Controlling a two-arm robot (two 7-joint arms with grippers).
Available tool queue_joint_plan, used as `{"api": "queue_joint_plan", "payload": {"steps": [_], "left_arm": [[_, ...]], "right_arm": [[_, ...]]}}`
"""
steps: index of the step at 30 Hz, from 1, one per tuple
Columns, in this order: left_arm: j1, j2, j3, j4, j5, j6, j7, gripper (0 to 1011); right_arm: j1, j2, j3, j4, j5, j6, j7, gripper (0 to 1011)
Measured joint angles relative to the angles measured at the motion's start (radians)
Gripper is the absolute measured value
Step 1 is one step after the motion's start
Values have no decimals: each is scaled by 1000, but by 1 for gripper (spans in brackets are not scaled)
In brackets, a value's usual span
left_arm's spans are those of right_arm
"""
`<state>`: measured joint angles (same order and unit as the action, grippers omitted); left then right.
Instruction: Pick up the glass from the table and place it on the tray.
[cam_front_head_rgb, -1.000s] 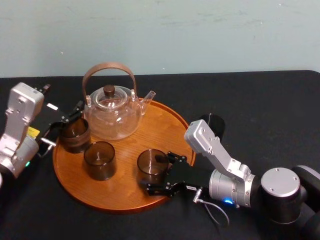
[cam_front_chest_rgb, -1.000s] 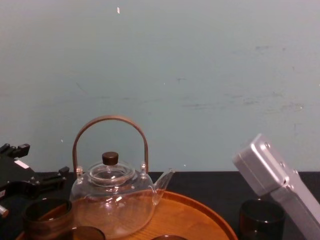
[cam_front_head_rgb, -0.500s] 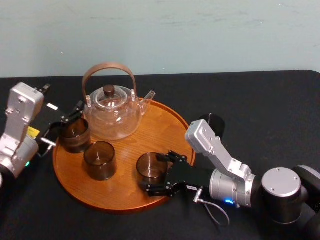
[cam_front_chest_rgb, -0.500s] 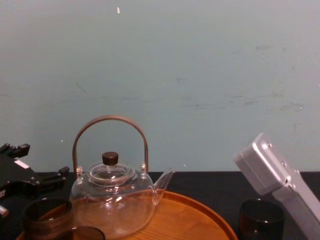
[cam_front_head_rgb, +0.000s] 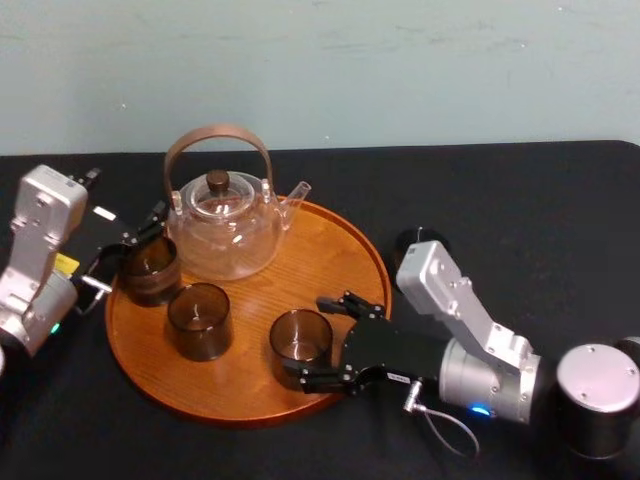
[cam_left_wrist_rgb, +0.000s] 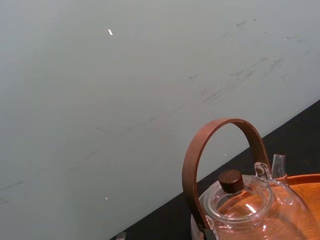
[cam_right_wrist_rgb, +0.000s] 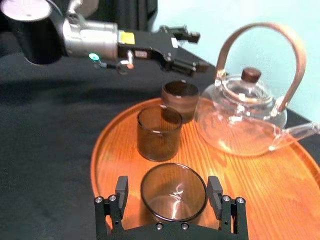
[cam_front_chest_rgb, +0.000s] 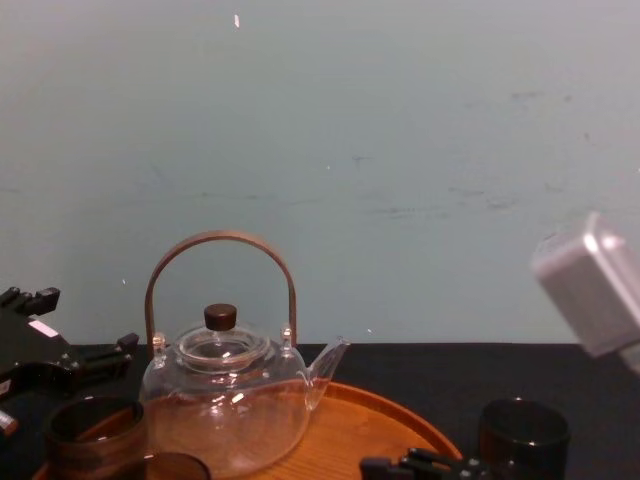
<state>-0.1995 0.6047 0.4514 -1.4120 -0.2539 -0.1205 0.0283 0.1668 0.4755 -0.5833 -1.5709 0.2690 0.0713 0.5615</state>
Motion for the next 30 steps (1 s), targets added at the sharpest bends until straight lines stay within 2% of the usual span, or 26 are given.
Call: {"api": "queue_joint_plan", "payload": {"steps": [4, 15, 23, 30], "left_arm": [[0, 0, 0, 0, 0, 0, 0, 1001], [0, 0, 0, 0, 0, 0, 0, 1001], [0, 0, 0, 0, 0, 0, 0, 1001], [0, 0, 0, 0, 0, 0, 0, 1001]], "right_arm": [[-36, 31, 17, -50, 13, -21, -1, 1002], [-142, 103, 75, -102, 39, -67, -24, 1002], [-217, 140, 128, -89, 62, -107, -30, 1002], [-241, 146, 168, -48, 91, -117, -29, 1002]]}}
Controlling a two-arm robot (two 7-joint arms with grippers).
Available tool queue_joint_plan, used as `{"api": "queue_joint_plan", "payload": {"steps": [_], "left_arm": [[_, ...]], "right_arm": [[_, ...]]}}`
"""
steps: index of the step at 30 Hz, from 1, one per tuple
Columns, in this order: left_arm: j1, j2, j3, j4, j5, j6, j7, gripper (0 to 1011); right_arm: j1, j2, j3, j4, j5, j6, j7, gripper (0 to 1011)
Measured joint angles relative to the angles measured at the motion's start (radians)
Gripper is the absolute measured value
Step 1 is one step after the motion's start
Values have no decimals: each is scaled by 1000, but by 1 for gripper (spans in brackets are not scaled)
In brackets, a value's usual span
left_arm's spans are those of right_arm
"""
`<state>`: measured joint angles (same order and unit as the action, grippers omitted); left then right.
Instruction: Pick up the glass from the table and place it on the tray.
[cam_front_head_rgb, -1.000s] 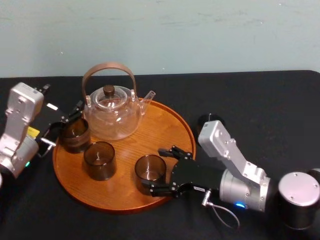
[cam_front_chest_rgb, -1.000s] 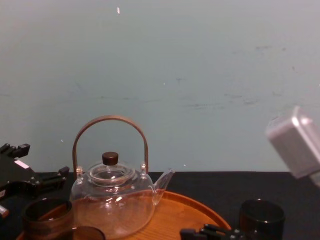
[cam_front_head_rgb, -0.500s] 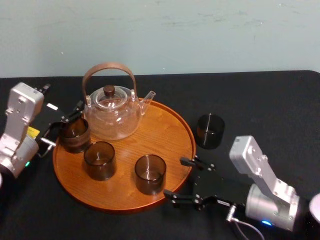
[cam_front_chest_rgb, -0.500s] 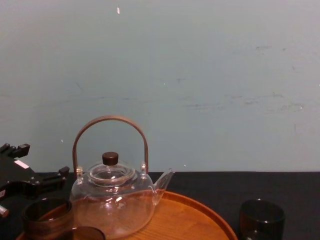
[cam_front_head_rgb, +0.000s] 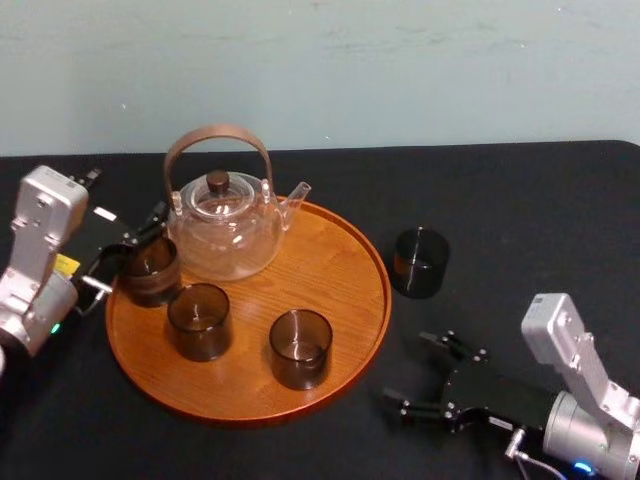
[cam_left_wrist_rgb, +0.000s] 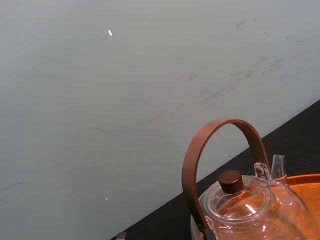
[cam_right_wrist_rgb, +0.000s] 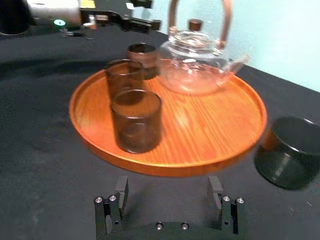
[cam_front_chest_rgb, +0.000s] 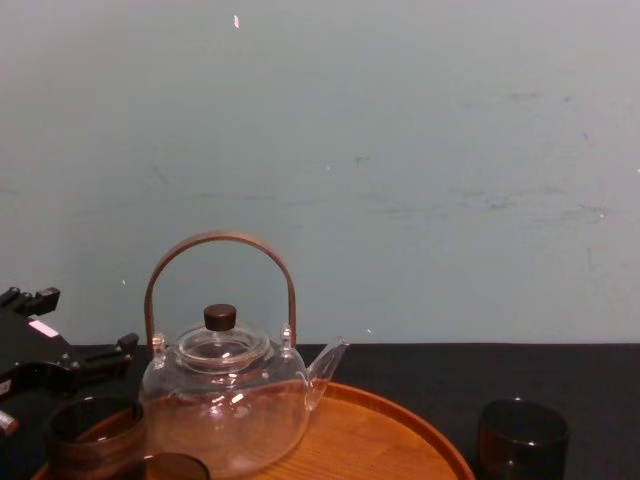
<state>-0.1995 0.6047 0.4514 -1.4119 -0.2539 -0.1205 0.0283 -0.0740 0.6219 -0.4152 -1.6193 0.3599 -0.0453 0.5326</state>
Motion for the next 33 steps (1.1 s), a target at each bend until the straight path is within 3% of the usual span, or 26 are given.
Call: {"api": "queue_joint_plan", "payload": {"steps": [6, 14, 25, 33], "left_arm": [[0, 0, 0, 0, 0, 0, 0, 1001], [0, 0, 0, 0, 0, 0, 0, 1001], [0, 0, 0, 0, 0, 0, 0, 1001], [0, 0, 0, 0, 0, 0, 0, 1001]], "right_arm": [[7, -10, 29, 37, 25, 4, -1, 1002], [77, -46, 59, 109, 52, 48, -17, 1002], [214, -98, 37, 216, 29, 105, -29, 1002], [275, -126, 26, 287, 15, 120, -32, 1002]]}}
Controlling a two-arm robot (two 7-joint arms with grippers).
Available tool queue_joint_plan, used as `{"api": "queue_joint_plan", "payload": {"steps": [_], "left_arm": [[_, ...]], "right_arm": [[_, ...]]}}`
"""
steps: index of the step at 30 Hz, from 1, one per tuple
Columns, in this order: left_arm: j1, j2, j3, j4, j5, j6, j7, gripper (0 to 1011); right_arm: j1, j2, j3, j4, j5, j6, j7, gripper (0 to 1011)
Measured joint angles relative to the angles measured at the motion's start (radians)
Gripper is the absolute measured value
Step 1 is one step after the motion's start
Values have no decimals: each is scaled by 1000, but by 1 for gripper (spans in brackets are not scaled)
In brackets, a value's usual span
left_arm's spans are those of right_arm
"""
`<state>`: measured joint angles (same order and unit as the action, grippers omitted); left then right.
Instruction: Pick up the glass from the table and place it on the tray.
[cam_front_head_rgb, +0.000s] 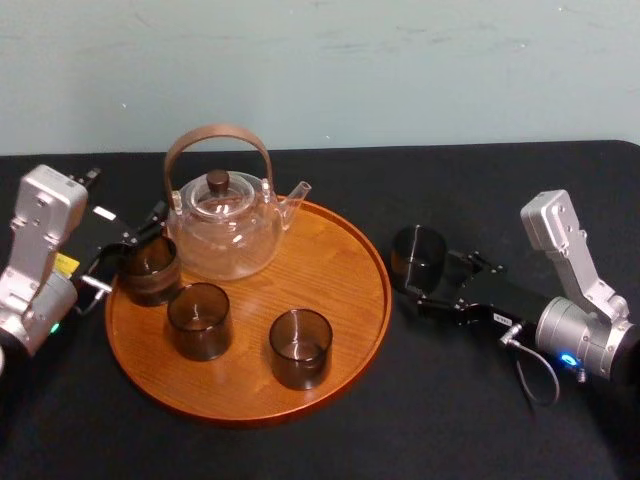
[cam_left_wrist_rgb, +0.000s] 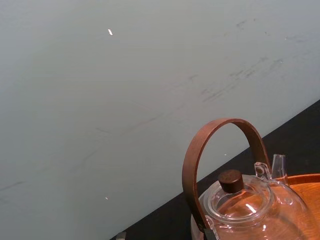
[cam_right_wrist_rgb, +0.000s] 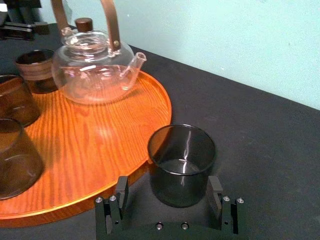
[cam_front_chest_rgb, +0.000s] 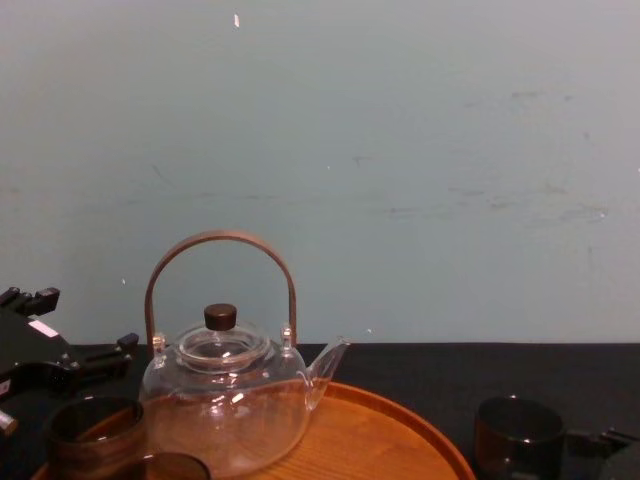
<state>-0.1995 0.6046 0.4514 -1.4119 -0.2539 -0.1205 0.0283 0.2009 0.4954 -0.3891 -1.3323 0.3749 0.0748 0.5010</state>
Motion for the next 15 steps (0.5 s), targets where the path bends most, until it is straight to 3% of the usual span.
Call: {"api": "queue_joint_plan", "payload": {"steps": [15], "left_arm": [[0, 0, 0, 0, 0, 0, 0, 1001]], "right_arm": [[38, -20, -4, 65, -3, 3, 9, 1002]]}}
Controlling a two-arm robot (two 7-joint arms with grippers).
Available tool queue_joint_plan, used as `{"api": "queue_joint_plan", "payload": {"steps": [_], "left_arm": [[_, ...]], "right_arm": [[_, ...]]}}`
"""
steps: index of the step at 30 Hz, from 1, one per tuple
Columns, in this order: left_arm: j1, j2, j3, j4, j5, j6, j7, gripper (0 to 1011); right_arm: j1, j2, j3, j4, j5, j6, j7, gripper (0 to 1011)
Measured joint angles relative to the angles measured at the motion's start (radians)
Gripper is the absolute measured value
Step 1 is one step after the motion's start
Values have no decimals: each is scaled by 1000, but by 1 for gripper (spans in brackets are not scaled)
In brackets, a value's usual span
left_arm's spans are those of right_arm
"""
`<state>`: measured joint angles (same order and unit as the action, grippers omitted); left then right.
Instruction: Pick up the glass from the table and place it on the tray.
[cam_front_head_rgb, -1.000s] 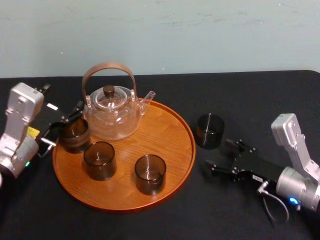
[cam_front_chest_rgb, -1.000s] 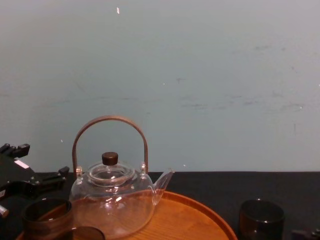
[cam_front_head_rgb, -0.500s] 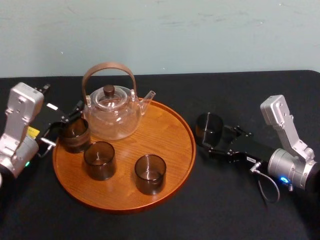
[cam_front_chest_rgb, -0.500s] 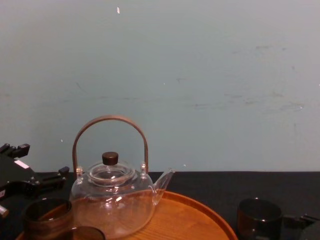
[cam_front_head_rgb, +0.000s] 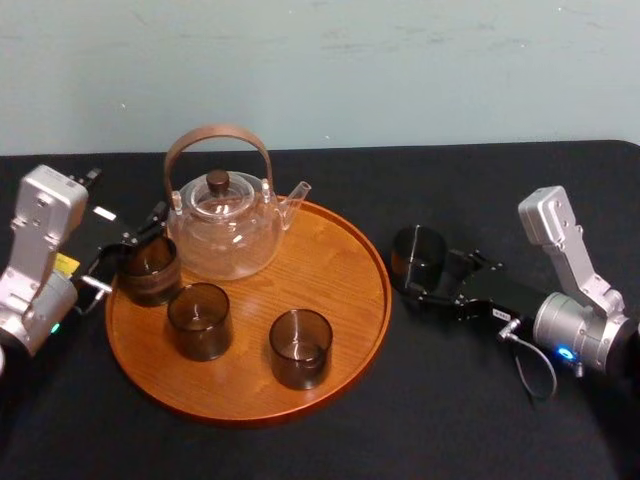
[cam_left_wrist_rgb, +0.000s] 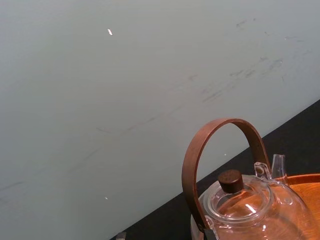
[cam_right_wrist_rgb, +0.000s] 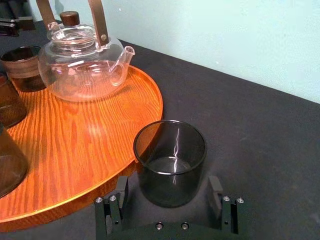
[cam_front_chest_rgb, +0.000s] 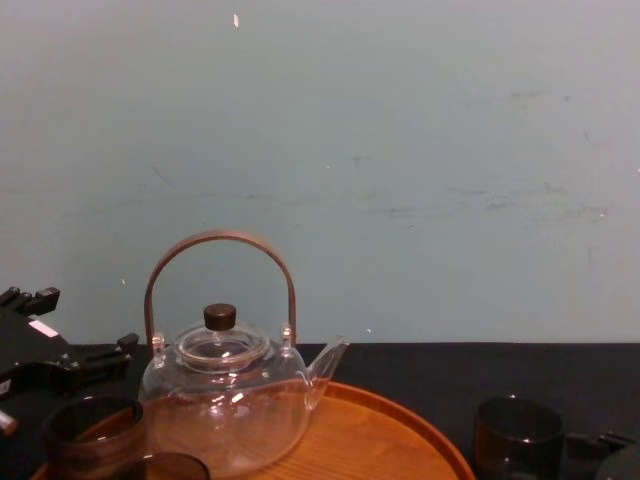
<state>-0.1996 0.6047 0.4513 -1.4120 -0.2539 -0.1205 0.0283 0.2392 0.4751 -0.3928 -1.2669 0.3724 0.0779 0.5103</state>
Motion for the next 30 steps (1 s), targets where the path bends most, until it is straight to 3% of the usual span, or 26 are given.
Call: {"api": "queue_joint_plan", "payload": {"steps": [30], "left_arm": [[0, 0, 0, 0, 0, 0, 0, 1001]], "right_arm": [[144, -81, -42, 180, -41, -15, 30, 1002]]}}
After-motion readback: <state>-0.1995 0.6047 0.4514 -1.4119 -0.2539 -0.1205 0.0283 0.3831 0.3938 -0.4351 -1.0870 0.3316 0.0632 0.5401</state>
